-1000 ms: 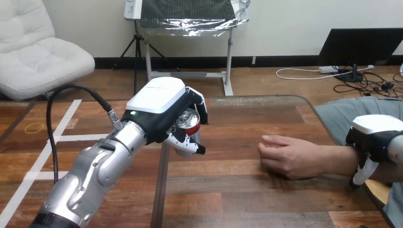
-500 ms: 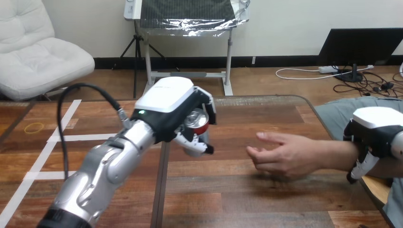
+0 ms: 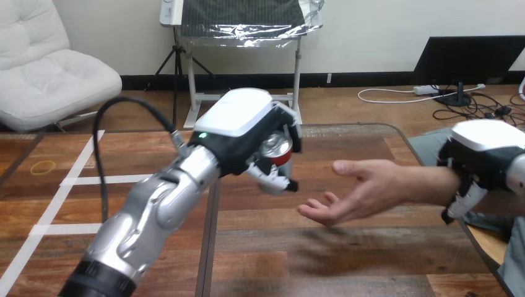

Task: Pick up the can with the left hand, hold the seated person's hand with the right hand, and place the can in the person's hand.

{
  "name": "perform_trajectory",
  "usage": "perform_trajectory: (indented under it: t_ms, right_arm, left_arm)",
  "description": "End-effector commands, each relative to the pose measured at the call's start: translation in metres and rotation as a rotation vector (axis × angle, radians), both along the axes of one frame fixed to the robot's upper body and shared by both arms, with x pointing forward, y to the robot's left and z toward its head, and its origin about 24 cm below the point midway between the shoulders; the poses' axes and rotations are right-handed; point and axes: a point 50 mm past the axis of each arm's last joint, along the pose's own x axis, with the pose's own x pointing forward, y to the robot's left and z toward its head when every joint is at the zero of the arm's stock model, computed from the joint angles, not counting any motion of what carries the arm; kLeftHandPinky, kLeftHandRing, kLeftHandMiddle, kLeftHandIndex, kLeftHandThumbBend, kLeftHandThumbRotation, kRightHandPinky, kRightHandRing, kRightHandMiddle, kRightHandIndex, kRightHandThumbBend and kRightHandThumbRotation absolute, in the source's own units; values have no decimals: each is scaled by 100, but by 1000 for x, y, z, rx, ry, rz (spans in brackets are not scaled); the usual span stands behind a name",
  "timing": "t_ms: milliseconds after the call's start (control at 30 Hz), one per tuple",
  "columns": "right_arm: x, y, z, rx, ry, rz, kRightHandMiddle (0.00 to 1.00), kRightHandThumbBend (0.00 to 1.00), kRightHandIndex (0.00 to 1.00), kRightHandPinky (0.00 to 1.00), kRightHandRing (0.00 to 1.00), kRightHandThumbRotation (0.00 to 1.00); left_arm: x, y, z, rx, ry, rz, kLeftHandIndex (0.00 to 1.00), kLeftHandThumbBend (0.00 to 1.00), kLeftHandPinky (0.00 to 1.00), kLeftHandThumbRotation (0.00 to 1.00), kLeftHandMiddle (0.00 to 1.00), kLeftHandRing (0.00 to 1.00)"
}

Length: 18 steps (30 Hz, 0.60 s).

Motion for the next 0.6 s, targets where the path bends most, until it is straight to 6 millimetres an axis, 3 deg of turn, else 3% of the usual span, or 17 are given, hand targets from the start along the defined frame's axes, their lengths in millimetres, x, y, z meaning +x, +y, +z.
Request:
perform_trajectory:
  t_ms: [0, 567]
  right_arm:
    - [7, 0, 50, -15, -168, 28, 50, 76, 50, 35, 44, 0]
    - [7, 14, 68, -22, -190, 59, 49, 75, 49, 39, 44, 0]
  left_arm:
    - [12, -15, 36, -36, -110, -30, 47, 64, 31, 0, 44, 37]
    - [12, -40, 48, -56, -113, -76, 47, 64, 31, 0, 45, 37]
